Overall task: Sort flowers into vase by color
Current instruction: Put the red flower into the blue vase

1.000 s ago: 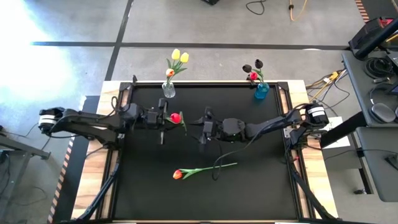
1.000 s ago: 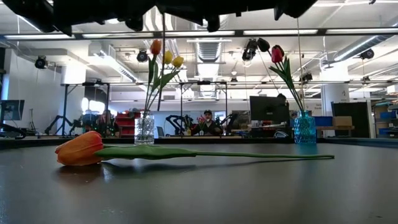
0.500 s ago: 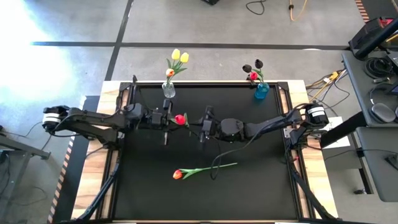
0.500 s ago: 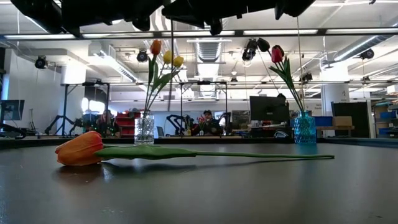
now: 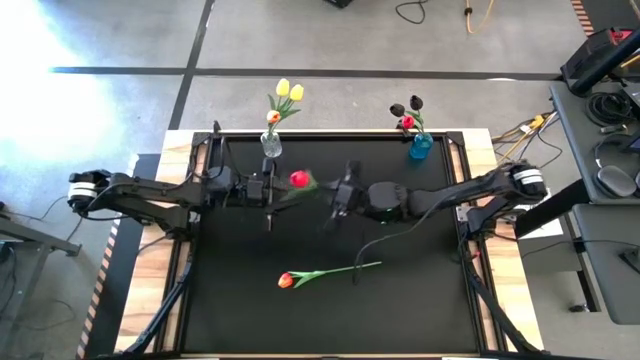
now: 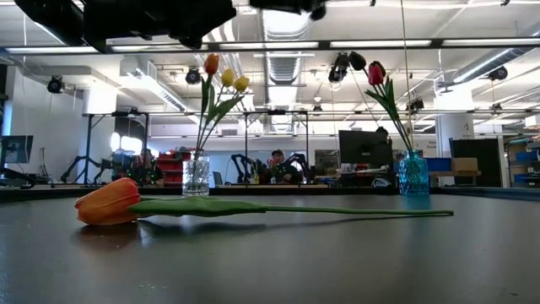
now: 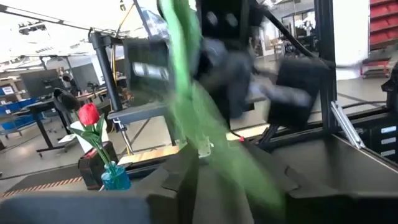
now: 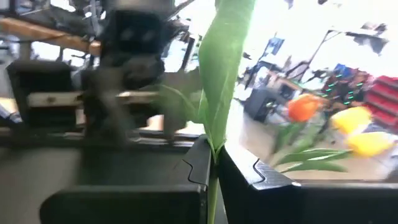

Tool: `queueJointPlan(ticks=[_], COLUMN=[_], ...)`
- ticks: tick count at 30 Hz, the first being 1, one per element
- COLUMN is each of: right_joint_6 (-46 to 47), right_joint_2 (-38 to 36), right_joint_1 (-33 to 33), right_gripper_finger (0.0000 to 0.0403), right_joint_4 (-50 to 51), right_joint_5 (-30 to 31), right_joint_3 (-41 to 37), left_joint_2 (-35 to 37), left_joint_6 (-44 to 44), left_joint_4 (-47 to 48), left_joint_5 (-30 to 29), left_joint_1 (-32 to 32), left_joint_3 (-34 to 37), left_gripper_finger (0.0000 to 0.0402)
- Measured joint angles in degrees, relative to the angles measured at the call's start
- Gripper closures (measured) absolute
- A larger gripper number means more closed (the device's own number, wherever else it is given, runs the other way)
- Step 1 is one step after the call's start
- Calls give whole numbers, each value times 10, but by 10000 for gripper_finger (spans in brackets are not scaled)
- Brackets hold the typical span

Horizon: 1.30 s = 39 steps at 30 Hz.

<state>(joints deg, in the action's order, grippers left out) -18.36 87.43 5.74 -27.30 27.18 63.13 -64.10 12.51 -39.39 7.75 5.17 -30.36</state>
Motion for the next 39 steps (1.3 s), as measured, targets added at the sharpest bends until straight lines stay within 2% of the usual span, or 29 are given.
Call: queueJointPlan(ticks=[3, 11, 21, 25, 29, 34, 39], right_joint_6=[-20, -108, -146, -156, -169, -170, -125], right_joint_2=[-49, -230, -455, -513, -536, -537, -515], right_joint_1=[2, 48, 50, 19, -50, -151, -243], right_gripper_finger=[390, 390, 390, 390, 390, 390, 390], right_joint_4=[3, 22, 12, 11, -20, -55, -56], right_joint_5=[39, 275, 431, 436, 425, 348, 284], right_joint_3=[-25, -126, -271, -309, -347, -366, -366], left_joint_2=[1, 3, 3, 3, 3, 3, 3], left_joint_6=[2, 5, 3, 2, 1, 2, 2], left_joint_4=[3, 4, -16, -17, -17, -18, -17], left_joint_5=[2, 2, -13, -13, -13, -13, -12], left_joint_1=[2, 3, 3, 3, 3, 3, 3], left_joint_3=[1, 20, 42, 42, 42, 42, 42], left_gripper_finger=[278, 239, 237, 237, 237, 237, 237])
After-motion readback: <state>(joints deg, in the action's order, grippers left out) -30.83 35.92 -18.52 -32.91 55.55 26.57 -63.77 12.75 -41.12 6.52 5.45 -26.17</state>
